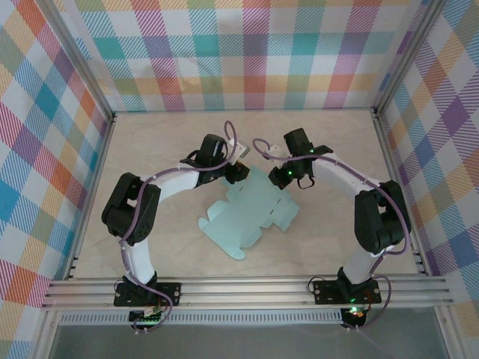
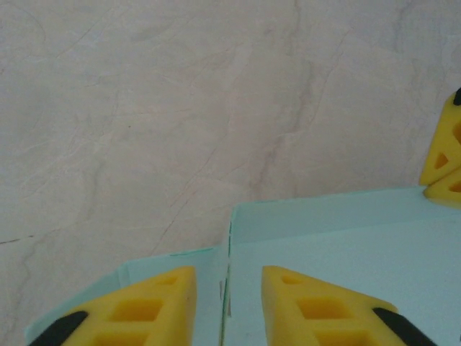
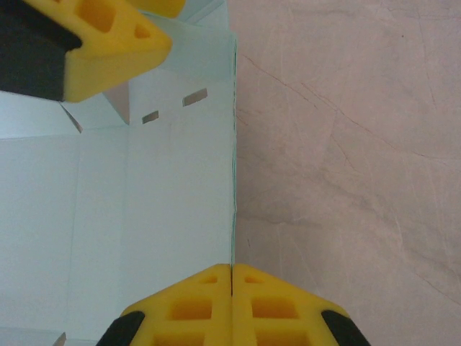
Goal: Fold the paper box
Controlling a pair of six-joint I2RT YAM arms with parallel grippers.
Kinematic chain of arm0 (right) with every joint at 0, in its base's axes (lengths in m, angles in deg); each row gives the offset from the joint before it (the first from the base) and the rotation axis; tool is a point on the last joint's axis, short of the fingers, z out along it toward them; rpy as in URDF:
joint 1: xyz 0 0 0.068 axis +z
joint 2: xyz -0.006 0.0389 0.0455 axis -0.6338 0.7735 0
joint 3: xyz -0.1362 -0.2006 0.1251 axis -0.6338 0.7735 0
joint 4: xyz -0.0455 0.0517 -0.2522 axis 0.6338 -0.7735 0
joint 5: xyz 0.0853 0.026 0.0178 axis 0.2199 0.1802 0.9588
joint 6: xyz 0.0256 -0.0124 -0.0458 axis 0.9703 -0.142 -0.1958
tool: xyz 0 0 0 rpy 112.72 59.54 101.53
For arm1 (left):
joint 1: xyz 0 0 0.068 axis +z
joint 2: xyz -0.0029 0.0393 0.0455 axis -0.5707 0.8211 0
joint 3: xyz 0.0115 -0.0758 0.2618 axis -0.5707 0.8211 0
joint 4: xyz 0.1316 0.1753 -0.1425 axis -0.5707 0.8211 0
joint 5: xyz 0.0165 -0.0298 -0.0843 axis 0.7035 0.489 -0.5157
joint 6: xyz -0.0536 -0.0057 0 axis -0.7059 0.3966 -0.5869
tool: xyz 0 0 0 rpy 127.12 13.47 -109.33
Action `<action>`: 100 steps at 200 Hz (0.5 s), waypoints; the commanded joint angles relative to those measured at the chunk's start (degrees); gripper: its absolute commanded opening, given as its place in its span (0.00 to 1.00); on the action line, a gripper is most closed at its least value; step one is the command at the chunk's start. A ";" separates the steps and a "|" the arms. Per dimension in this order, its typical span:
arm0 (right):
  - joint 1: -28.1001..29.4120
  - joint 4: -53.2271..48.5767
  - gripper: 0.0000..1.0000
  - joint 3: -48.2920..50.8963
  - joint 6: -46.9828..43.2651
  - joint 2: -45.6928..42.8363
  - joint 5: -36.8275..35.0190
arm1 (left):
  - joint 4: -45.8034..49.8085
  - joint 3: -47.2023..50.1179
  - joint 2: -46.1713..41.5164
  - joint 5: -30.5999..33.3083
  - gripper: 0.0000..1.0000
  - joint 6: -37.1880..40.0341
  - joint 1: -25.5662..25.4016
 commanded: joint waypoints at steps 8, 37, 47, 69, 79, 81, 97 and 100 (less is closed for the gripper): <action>-0.16 -1.83 0.00 -1.82 -1.60 -0.13 2.17 | 1.03 -2.25 1.03 0.66 0.21 0.90 -0.82; -0.27 -2.00 0.00 -1.91 -1.69 -0.39 1.82 | 1.91 -2.41 1.22 0.63 0.09 1.70 -1.00; -0.23 -1.98 0.00 -1.84 -1.57 -0.42 1.66 | 1.99 -2.20 0.90 0.63 0.04 1.92 -1.00; -0.27 -1.45 0.00 -1.78 -1.19 -0.50 1.64 | 1.83 -1.48 0.00 0.43 0.00 2.57 -1.00; -0.23 -1.25 0.00 -1.81 -0.92 -0.58 1.73 | 1.64 -1.09 -0.40 0.50 0.00 2.85 -1.00; -0.31 -1.24 0.00 -1.84 -0.86 -0.57 1.73 | 1.60 -1.04 -0.49 0.55 0.00 2.86 -1.00; -0.36 -1.00 0.01 -1.92 -0.69 -0.53 1.64 | 1.31 -0.23 -1.26 0.83 0.00 3.47 -1.09; -0.41 -0.95 0.01 -1.94 -0.59 -0.44 1.57 | 1.27 -0.06 -1.44 1.03 0.00 3.56 -1.09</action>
